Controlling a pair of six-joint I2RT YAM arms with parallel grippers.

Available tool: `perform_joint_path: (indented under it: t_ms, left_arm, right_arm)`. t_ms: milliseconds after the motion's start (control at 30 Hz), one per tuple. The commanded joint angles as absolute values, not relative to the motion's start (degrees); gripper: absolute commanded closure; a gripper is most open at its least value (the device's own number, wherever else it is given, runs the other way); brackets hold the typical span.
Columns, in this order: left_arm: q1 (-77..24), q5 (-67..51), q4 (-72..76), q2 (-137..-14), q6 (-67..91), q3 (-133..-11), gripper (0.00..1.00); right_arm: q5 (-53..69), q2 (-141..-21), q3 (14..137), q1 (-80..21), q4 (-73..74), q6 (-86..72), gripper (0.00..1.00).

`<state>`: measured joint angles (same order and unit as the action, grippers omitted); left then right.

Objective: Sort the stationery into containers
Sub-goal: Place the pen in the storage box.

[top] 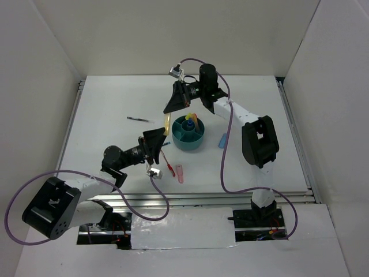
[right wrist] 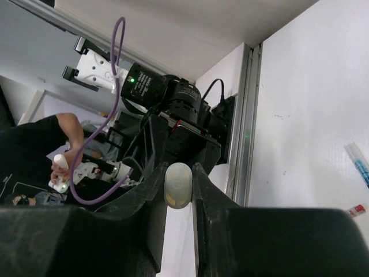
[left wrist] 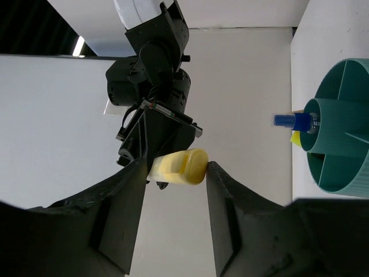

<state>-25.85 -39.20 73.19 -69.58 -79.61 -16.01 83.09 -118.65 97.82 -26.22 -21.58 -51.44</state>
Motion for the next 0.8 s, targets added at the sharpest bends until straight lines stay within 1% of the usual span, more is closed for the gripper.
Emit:
perform_joint_path:
  t_ms: [0, 133, 300, 400, 467, 500, 567, 600, 633, 667, 700, 733, 767]
  left_arm:
    - [-26.1, -43.5, 96.59, -70.31, -80.6, -18.98, 0.44]
    - [-26.19, -44.38, 97.38, -71.02, -81.21, -19.25, 0.49]
    - [-26.1, -45.44, 94.4, -70.58, -82.96, -19.86, 0.54]
    - [-26.1, -46.23, 91.42, -69.96, -84.8, -20.04, 0.61]
    - [-26.19, -46.32, 89.74, -69.26, -85.6, -20.3, 0.67]
    - [-26.19, -46.49, 88.61, -69.17, -86.13, -20.39, 0.7]
    - [-26.37, -46.32, 88.5, -69.43, -86.31, -20.57, 0.96]
    - [-26.54, -46.14, 89.9, -69.69, -85.7, -20.57, 1.0]
    - [-26.72, -46.14, 90.78, -70.05, -85.61, -20.48, 1.0]
    - [-26.81, -46.14, 91.92, -70.74, -85.34, -20.39, 1.0]
    - [-26.89, -46.14, 93.85, -71.19, -84.73, -20.3, 1.0]
    - [-26.89, -46.14, 94.56, -71.71, -84.64, -20.04, 1.0]
    - [-26.98, -46.14, 95.18, -71.81, -84.55, -19.87, 1.0]
  right_arm:
    - [83.94, -117.6, 99.49, -27.25, -21.71, -51.06, 1.0]
    - [83.76, -117.86, 99.58, -27.25, -21.45, -51.15, 0.99]
    - [83.94, -117.77, 99.23, -27.51, -21.53, -51.06, 0.98]
    - [84.11, -117.42, 98.96, -27.42, -21.71, -51.06, 0.96]
    - [84.11, -117.33, 98.79, -27.6, -21.88, -51.06, 0.94]
    - [84.29, -117.33, 98.7, -27.51, -21.88, -50.98, 0.87]
    - [84.29, -117.07, 98.53, -27.51, -22.15, -50.89, 0.77]
    - [84.37, -117.07, 98.35, -27.51, -22.24, -50.89, 0.59]
    - [84.29, -116.98, 98.35, -27.6, -22.15, -50.89, 0.47]
    - [84.2, -116.72, 98.26, -27.25, -22.06, -50.63, 0.37]
    - [83.85, -116.72, 98.17, -26.99, -21.89, -50.54, 0.11]
    - [82.8, -116.54, 97.91, -26.55, -21.54, -50.54, 0.02]
    - [81.84, -116.11, 97.65, -25.67, -21.19, -50.36, 0.0]
